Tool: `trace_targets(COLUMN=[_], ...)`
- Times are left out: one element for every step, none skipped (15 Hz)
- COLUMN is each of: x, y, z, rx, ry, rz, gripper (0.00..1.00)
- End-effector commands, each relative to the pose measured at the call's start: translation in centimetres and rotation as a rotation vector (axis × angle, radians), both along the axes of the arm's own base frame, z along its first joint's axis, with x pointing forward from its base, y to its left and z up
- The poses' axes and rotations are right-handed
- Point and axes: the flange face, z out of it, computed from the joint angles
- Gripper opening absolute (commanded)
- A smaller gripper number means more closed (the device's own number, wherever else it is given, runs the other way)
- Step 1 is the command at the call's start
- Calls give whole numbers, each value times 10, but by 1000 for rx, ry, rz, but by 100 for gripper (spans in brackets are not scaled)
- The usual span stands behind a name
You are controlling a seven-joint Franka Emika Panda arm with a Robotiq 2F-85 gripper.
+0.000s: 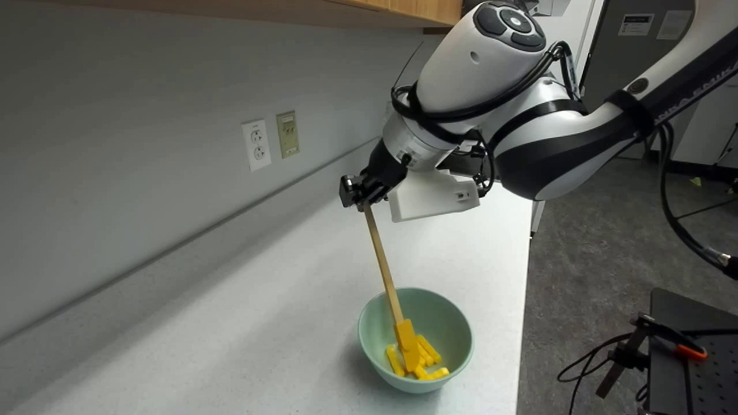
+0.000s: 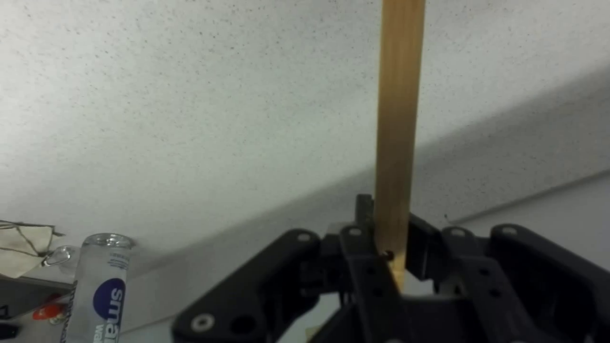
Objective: Mix in the bowl with the spatula
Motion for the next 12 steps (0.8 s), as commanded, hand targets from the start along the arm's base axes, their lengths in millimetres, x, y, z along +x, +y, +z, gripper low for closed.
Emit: trace_targets(x=[-4,-1,3,6,9,11,13,13,12,9,7,5], y=[-4,-7,-15,-17,-21,-24,-27,-28,-29,-28,-28,-26], z=[8,13,14,20,25,29,32,33,32,30,28,26], rx=[29,18,9,-3,-23,-41,-51,-57,-52,-40,-32,-21], ry=[-13,-39,-57,-83,-113,-138,-157,-168,-169,-158,-149,-137], rz=[-14,-20,-23,-28,-29,-30,-31,-31,-29,-29,-29,-28], gripper=[2,2,2,2,2,2,2,2,2,2,2,2])
